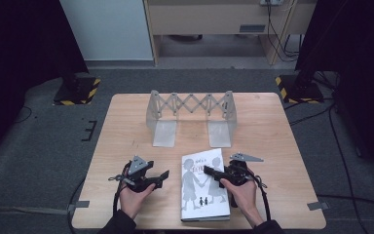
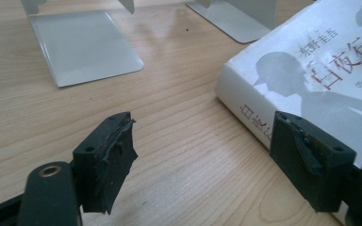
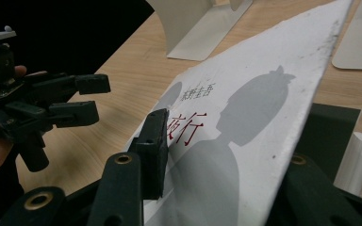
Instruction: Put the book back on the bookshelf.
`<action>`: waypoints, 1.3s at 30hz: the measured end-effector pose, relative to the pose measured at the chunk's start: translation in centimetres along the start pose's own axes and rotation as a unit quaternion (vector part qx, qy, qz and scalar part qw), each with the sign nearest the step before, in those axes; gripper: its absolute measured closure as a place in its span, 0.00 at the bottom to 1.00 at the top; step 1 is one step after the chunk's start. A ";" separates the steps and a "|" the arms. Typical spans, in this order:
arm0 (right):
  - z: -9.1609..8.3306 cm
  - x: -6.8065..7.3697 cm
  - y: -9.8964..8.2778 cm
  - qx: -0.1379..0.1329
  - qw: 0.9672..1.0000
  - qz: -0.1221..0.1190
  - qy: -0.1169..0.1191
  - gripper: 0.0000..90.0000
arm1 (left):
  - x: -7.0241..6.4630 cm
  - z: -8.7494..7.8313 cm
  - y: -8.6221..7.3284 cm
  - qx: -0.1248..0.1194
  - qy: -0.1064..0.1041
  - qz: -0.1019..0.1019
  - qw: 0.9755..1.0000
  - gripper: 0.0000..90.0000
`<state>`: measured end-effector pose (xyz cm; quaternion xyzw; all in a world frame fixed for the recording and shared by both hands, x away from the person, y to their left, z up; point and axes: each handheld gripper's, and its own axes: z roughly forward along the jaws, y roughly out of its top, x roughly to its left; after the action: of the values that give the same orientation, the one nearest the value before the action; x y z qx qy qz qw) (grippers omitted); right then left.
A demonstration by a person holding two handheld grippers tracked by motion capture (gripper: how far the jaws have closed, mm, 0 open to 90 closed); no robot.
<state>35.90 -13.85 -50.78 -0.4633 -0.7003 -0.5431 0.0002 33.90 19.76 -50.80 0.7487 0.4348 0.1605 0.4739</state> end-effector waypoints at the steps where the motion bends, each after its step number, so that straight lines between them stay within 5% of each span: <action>1: -0.1 0.1 0.1 0.000 1.000 0.000 0.001 0.69 | -0.1 0.0 0.1 -0.001 -0.002 0.000 1.000 0.24; 16: -1.2 0.9 1.0 -0.022 0.999 0.012 0.039 0.84 | -2.0 0.6 0.4 -0.016 -0.070 -0.030 0.997 0.22; 27: -2.2 2.0 1.8 -0.033 0.997 0.001 0.072 0.91 | -3.4 1.9 0.3 0.000 -0.105 -0.032 0.994 0.19; 34: -2.6 2.2 2.1 -0.038 0.995 -0.005 0.089 0.92 | -4.1 2.6 0.2 -0.013 -0.123 -0.028 0.992 0.11; 39: -2.8 2.1 2.2 -0.041 0.995 -0.007 0.091 0.92 | -4.4 3.6 -0.3 -0.005 -0.153 -0.047 0.987 0.00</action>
<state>34.70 -14.61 -46.90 -0.4067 -0.6778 -0.6112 0.0413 33.61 14.25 -52.07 0.7406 0.3916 0.0238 0.5454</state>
